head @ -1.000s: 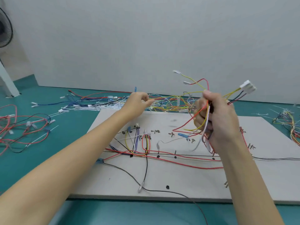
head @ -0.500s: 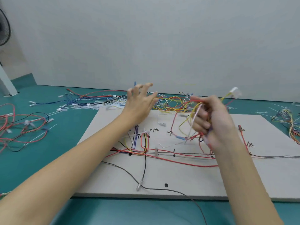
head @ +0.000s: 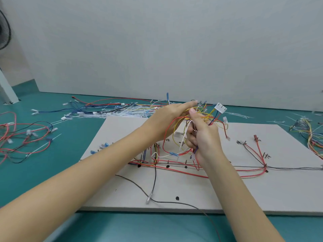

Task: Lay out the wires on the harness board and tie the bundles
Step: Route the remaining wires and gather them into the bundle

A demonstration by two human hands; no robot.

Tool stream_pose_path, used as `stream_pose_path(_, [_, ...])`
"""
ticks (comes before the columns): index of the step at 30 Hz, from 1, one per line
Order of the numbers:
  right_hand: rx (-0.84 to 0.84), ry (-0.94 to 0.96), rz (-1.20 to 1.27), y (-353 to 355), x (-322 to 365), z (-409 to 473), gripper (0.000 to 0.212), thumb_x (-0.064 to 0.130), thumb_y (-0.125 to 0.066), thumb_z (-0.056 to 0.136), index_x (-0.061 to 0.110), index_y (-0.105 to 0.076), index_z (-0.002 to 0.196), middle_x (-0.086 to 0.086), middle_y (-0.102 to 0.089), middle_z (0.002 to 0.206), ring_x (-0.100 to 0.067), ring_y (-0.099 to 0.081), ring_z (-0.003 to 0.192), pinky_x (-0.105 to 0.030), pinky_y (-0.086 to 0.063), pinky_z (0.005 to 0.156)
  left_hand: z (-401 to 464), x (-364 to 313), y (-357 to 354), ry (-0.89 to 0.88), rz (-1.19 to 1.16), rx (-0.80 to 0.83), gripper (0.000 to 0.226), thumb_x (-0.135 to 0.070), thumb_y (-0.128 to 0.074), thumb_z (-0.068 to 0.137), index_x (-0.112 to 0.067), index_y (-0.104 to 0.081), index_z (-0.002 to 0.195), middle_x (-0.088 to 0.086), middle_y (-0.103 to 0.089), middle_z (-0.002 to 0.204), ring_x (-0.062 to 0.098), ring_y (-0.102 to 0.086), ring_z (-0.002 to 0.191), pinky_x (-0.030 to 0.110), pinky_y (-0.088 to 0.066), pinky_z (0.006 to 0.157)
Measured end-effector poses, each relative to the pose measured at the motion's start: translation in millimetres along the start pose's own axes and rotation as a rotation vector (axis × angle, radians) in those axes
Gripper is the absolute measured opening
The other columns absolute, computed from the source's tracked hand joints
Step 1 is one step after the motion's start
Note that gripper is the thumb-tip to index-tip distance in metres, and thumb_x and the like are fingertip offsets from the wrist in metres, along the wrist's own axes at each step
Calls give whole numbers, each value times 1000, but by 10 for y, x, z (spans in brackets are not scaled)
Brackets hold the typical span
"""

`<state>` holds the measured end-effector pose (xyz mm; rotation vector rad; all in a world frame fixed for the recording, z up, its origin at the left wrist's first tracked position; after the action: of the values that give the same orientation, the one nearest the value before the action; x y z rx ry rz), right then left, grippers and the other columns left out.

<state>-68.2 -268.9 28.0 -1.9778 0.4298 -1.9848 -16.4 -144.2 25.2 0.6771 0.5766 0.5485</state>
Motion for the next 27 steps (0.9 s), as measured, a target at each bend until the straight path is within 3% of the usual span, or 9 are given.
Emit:
stream_pose_path(4, [-115,19,87,28,38,9,40,23,-65,91,13,-44,58,3,-39,44,-9,-21,30,-14,-16,37,-8,-90,-4,-63,141,30,54,-17,-47,100,-27,-32,151,6,-68,115,33,-63,95,43,-53,74])
stream_pose_path(7, [-88,-6,172,81,97,20,36,24,-59,95,12,-49,63,4,-41,48,-7,-20,29,-14,-15,36,-38,-104,-19,-9,161,72,49,-20,-45,102,-25,-35,149,7,-68,116,31,-61,96,42,-50,77])
stream_pose_path(9, [-2,3,262,127,165,34,37,26,-51,98,11,-49,64,4,-39,50,-6,-20,28,-15,-16,31,-25,-25,-38,72,121,69,28,-24,-40,104,-12,-58,122,8,-67,102,29,-59,89,41,-47,78])
stream_pose_path(11, [102,-8,316,146,231,44,34,28,-46,100,11,-53,72,4,-35,52,-4,-20,27,-16,-17,28,2,88,-58,163,57,56,29,-23,-43,104,-5,-56,85,7,-56,79,25,-48,74,36,-39,68])
stream_pose_path(13, [191,-39,362,137,268,28,31,28,-43,100,14,-54,76,6,-31,53,-3,-20,28,-16,-17,27,34,215,-86,220,69,61,34,-22,-48,102,-3,-53,75,8,-53,72,26,-46,69,36,-34,64])
stream_pose_path(18, [357,-114,501,148,367,-18,29,28,-43,97,17,-48,72,8,-31,48,-5,-12,34,-16,-10,30,57,541,-151,400,52,104,27,-26,-52,98,-18,-57,73,-4,-56,73,20,-51,75,34,-40,68])
stream_pose_path(21, [475,-195,598,183,428,-51,30,27,-44,93,17,-49,65,7,-31,43,-7,-10,34,-17,-8,32,38,688,-120,532,-7,68,27,-23,-48,99,-10,-67,84,6,-65,82,24,-56,80,37,-45,74])
stream_pose_path(23, [568,-257,658,198,419,-72,35,28,-41,95,16,-50,63,8,-23,44,-7,-12,33,-19,-9,33,37,703,-104,614,-57,40,30,-22,-46,100,-8,-70,88,7,-64,77,21,-54,70,33,-39,65])
stream_pose_path(27, [661,-343,676,171,348,-90,39,29,-35,98,17,-46,62,9,-17,48,-8,-13,32,-20,-12,33,119,585,-124,958,-671,-120,47,-31,-31,106,-3,-67,95,9,-67,77,18,-58,61,26,-47,54])
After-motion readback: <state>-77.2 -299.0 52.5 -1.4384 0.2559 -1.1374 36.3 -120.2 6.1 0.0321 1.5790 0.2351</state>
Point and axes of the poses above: each hand's wrist, its own z-axis towards the middle knuckle, its own y-axis out of the back of the hand, x = y × z, the point moved 2 cm from there along z, towards the middle knuckle
